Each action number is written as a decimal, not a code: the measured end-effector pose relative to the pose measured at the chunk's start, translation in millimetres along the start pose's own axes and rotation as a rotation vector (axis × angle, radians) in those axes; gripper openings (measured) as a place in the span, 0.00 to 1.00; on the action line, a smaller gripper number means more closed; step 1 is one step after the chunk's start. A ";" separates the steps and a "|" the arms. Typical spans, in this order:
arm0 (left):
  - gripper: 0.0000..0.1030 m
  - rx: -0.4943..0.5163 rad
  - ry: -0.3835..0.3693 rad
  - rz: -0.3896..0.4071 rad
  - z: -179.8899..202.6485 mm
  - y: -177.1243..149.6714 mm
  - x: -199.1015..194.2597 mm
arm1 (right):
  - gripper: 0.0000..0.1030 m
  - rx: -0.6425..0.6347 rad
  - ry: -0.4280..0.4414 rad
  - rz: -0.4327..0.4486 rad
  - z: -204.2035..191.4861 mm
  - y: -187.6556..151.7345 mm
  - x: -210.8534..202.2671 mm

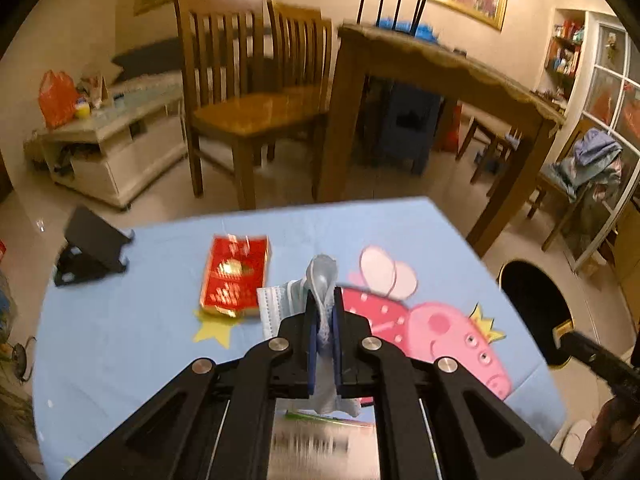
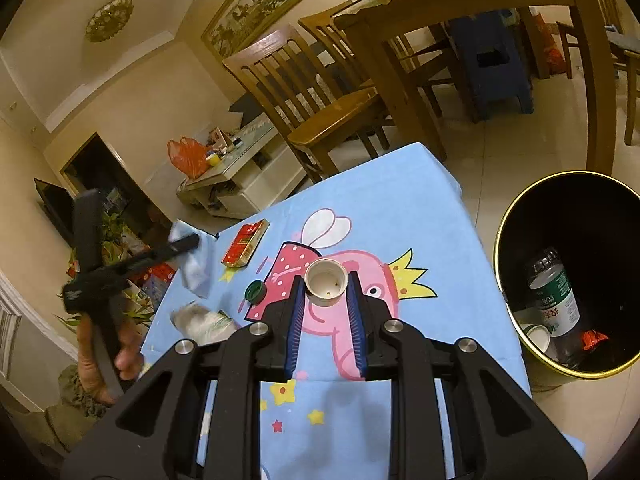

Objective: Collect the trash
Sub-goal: 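Carry the cap and mask over the bin and open both tools, then return to the table and grasp the green bottle cap with the right tool, then grasp the green Doublemint gum pack with the left tool while the right tool holds the cap, then open both tools over the bin to drop the cap and gum pack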

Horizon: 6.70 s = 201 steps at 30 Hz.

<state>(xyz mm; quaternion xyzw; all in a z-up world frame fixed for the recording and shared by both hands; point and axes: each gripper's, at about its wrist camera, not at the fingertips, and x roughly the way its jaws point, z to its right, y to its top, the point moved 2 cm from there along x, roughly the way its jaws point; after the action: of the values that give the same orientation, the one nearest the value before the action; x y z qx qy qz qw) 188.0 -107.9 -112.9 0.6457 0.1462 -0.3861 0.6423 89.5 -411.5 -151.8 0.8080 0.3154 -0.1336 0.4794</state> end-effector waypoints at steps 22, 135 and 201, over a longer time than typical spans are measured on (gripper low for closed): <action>0.06 0.156 -0.203 -0.032 138.4 -4.3 2.5 | 0.21 0.106 -0.450 0.158 121.5 42.2 -49.6; 0.75 0.267 -0.089 -0.314 12.4 -90.8 54.0 | 0.31 -0.116 -0.014 -0.115 -28.8 -21.7 66.0; 0.91 0.404 -0.308 -0.244 326.0 -32.9 110.8 | 0.77 0.306 -0.626 0.537 174.2 39.0 -180.8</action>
<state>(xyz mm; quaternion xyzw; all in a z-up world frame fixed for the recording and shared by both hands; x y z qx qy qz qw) 137.2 -444.8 -172.3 0.6719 0.0437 -0.5755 0.4642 -8.9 -643.5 -119.0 0.8436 -0.0897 -0.2875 0.4446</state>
